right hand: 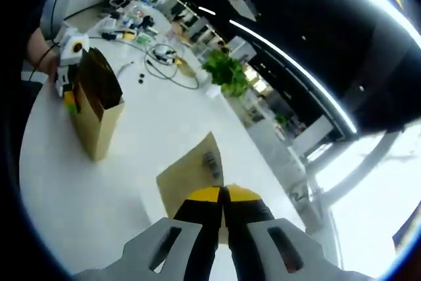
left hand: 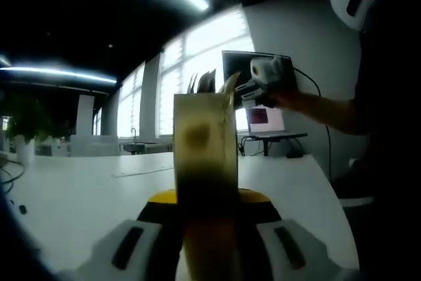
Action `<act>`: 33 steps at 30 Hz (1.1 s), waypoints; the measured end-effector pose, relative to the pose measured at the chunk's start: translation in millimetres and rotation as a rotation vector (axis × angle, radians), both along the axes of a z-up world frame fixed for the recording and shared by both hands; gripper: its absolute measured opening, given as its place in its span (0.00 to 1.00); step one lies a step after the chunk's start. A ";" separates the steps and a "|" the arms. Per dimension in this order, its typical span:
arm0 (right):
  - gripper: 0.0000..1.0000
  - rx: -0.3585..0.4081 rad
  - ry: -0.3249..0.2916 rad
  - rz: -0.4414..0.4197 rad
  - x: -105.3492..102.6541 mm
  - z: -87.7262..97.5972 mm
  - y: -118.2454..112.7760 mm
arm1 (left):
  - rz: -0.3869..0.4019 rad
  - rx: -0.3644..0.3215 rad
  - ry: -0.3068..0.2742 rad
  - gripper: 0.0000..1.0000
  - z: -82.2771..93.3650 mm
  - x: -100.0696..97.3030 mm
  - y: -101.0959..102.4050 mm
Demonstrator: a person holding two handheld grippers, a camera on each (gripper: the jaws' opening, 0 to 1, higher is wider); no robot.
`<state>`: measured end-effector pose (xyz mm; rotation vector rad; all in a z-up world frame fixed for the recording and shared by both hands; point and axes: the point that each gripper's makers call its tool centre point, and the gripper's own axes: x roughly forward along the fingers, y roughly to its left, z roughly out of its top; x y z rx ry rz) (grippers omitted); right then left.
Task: Extract single mask from mask box in order stack masks on table
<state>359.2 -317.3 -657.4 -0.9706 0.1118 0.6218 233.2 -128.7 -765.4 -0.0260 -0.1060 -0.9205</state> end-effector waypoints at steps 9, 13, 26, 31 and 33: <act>0.00 -0.040 0.022 -0.020 5.4 -23.0 -6.2 | 0.000 0.003 0.002 0.32 -0.5 0.0 -0.4; 0.00 -0.059 0.027 -0.033 6.7 -31.8 -10.8 | 0.001 0.004 0.004 0.33 -0.8 0.2 -0.5; 0.00 -0.146 0.009 -0.027 -15.8 -49.9 -9.1 | 0.002 0.012 0.009 0.33 -1.8 0.9 -2.5; 0.00 -0.144 0.021 -0.014 -32.0 -54.8 -4.7 | 0.000 0.014 0.010 0.33 -2.3 1.1 -3.2; 0.00 -0.143 0.026 -0.011 -36.1 -57.9 -5.0 | -0.001 0.015 0.011 0.33 -3.0 1.7 -2.0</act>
